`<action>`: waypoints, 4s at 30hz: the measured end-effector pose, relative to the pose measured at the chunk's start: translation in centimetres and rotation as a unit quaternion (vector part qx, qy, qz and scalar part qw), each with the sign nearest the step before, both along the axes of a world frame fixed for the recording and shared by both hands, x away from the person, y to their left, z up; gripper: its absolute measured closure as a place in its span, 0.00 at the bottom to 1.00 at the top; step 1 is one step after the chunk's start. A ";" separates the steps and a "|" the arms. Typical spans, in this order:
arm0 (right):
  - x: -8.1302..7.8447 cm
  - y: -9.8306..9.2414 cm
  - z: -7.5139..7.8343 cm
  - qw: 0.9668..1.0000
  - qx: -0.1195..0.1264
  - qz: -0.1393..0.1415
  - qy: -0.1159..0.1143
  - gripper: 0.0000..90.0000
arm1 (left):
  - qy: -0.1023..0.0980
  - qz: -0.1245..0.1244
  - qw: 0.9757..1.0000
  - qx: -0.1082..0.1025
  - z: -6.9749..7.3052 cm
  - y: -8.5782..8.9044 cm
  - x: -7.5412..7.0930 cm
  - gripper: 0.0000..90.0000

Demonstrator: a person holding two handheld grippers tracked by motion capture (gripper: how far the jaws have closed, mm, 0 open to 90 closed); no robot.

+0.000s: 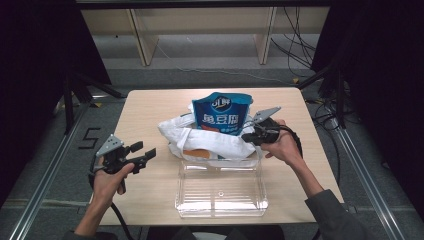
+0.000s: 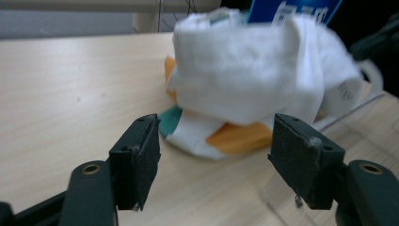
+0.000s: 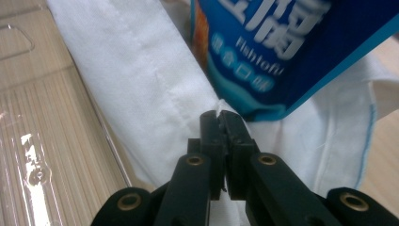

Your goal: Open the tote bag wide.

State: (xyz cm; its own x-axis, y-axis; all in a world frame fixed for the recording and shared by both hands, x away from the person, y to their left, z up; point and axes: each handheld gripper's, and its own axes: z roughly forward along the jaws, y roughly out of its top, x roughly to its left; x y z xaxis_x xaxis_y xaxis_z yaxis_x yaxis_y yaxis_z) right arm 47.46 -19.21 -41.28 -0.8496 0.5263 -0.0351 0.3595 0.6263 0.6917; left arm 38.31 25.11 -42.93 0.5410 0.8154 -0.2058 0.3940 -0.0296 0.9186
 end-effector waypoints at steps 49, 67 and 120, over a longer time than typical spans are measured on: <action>7.4 -3.7 -1.0 0.991 0.030 -0.130 -0.017 0.99 | 0.087 -0.126 0.961 0.232 -6.4 -7.0 12.4 1.00; 8.7 -3.8 -5.3 0.989 0.031 -0.144 0.018 0.89 | 0.064 -0.128 0.956 0.255 -5.6 -7.5 12.3 0.93; 3.6 -3.5 -2.7 0.997 0.058 -0.003 0.044 0.84 | 0.093 -0.061 0.990 0.082 -0.2 -7.9 17.8 0.69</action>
